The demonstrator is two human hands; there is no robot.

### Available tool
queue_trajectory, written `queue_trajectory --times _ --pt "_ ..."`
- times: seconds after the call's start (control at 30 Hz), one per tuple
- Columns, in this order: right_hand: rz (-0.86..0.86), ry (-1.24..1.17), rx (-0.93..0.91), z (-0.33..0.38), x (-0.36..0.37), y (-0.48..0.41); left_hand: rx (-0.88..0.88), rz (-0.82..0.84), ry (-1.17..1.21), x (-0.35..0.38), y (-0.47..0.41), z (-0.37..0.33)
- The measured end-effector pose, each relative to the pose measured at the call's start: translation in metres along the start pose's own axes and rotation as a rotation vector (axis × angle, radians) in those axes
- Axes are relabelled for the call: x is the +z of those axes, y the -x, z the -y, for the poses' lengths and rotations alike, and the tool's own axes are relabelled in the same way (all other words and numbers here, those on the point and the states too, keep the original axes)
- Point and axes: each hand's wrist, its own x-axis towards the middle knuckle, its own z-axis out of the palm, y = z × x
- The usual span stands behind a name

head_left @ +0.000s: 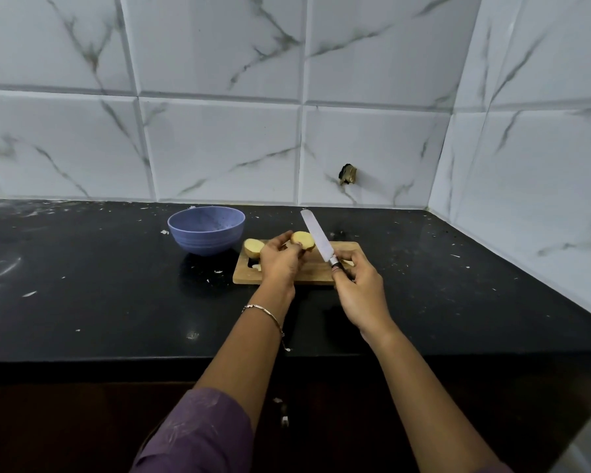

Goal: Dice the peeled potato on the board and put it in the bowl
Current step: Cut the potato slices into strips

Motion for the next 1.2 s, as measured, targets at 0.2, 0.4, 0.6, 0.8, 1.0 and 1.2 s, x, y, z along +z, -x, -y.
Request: queue_trajectory --times 0.2,0.4,0.6,0.8,1.0,1.2 --pt "-0.022 -0.019 0.035 -0.004 0.001 -0.005 0.145 -0.073 -0.401 -0.022 -0.016 -0.017" --pt "-0.014 -0.016 0.054 -0.002 0.000 -0.004 0.199 -0.080 -0.779 -0.036 -0.023 -0.040" --pt "-0.023 0.006 0.071 -0.002 0.001 -0.004 0.251 -0.103 -0.983 -0.041 -0.022 -0.051" --pt "-0.090 0.055 0.105 0.002 -0.003 -0.002 0.391 -0.095 -1.045 -0.037 -0.014 -0.060" --pt "-0.135 0.084 0.138 0.004 -0.007 -0.001 0.331 0.069 -1.029 -0.012 -0.007 -0.047" --pt "-0.128 0.122 0.154 0.005 -0.008 0.000 0.213 0.189 -1.075 0.012 -0.008 -0.026"
